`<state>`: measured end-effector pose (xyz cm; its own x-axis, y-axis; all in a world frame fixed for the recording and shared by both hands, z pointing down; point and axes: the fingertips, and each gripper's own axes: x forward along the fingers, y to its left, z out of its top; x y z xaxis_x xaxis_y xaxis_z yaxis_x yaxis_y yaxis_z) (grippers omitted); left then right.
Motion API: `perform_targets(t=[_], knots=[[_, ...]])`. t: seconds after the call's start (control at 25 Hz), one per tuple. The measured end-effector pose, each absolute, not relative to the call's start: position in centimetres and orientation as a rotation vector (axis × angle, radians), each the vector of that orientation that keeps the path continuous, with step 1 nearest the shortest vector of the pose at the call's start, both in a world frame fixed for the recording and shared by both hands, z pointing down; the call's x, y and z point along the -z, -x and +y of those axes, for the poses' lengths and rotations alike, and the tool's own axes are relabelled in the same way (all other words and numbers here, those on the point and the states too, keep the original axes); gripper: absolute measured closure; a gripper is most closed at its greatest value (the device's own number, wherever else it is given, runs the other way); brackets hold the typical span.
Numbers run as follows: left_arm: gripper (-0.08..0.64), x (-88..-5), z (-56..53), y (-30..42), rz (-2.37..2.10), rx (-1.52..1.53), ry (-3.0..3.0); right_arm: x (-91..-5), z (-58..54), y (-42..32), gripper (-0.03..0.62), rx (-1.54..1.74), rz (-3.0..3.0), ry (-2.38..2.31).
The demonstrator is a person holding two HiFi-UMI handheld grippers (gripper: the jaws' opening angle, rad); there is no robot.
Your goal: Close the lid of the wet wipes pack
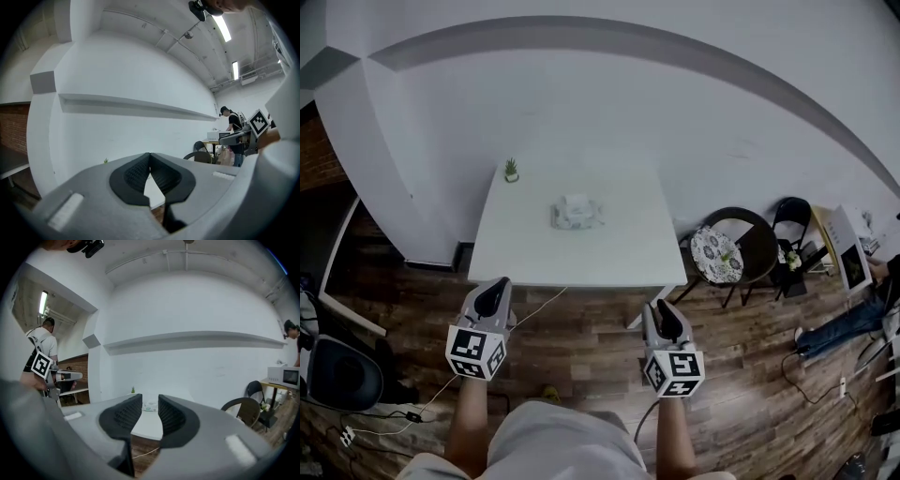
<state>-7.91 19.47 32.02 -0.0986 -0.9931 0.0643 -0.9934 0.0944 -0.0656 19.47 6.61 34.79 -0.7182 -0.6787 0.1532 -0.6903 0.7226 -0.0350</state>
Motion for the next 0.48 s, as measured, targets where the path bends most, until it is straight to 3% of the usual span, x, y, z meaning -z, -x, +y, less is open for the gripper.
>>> perform_targets(t=[0.48], knots=[[0.557,-35.4,9.9,14.9,-2.251,-0.13,-2.088,-36.0,-2.9,-11.4,0.479,-0.125,-2.766,-1.095]])
